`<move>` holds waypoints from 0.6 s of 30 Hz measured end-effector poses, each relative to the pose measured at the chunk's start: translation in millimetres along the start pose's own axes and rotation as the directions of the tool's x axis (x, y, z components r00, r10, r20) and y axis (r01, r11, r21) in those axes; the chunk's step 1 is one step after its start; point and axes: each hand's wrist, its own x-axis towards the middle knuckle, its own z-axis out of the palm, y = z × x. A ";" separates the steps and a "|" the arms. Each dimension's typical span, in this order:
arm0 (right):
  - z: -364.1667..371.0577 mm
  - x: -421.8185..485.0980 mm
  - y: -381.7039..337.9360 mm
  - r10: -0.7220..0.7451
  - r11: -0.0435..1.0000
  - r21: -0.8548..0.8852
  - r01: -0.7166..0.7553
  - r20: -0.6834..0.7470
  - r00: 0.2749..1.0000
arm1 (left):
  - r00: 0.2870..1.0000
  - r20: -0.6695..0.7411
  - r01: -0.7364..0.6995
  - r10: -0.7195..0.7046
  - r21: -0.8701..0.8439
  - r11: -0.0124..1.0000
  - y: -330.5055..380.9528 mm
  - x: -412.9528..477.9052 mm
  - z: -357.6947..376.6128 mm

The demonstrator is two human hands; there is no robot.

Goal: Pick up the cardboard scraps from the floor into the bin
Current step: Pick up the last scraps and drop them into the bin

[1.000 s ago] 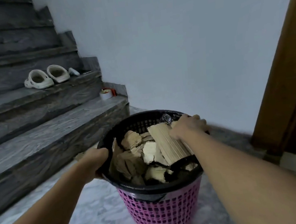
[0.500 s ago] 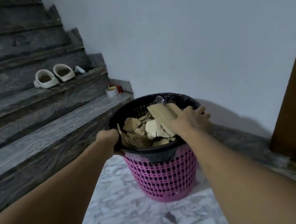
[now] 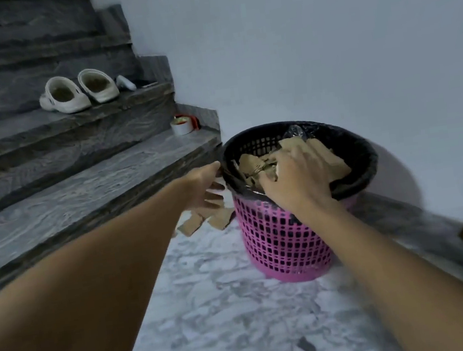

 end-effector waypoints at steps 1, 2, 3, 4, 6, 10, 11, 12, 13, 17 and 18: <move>7.4 4.1 -21.1 -0.072 0.997 -0.039 0.073 0.028 0.997 | 1.000 0.009 -0.006 0.005 0.072 0.997 -0.3 2.3 -25.0; 10.9 7.9 -37.8 -0.142 0.987 -0.069 0.145 0.048 0.989 | 1.000 -0.010 -0.007 0.009 0.134 0.991 0.4 3.7 -44.2; 17.9 15.0 -58.8 -0.198 0.975 -0.086 0.204 0.069 0.978 | 0.999 -0.044 -0.011 0.019 0.185 0.983 -2.7 6.3 -68.3; 21.7 22.3 -75.7 -0.236 0.966 -0.085 0.244 0.099 0.967 | 0.996 -0.074 -0.023 0.041 0.230 0.973 -5.8 7.6 -87.4; 35.3 36.6 -113.5 -0.244 0.965 -0.048 0.259 0.212 0.946 | 0.989 -0.125 -0.038 0.076 0.281 0.959 -21.9 10.6 -129.9; 87.3 50.1 -173.0 -0.230 0.973 0.099 0.208 0.508 0.830 | 0.982 -0.188 0.078 -0.021 0.299 0.951 -78.9 14.1 -203.8; 106.7 51.0 -182.5 -0.220 0.975 0.120 0.185 0.565 0.795 | 0.976 -0.206 0.138 -0.076 0.304 0.943 -96.3 17.5 -217.8; 125.1 50.6 -188.2 -0.212 0.977 0.129 0.168 0.611 0.763 | 0.966 -0.224 0.199 -0.131 0.317 0.927 -110.2 18.2 -226.8; 142.8 50.3 -192.6 -0.207 0.978 0.130 0.162 0.649 0.732 | 0.957 -0.232 0.247 -0.172 0.348 0.904 -121.9 17.6 -233.7; 226.6 50.6 -208.9 -0.191 0.981 0.151 0.120 0.709 0.679 | 0.932 -0.213 0.362 -0.293 0.542 0.758 -183.2 28.1 -245.2; 244.2 49.2 -211.8 -0.192 0.981 0.161 0.109 0.707 0.680 | 0.923 -0.236 0.386 -0.305 0.568 0.727 -200.6 29.2 -241.7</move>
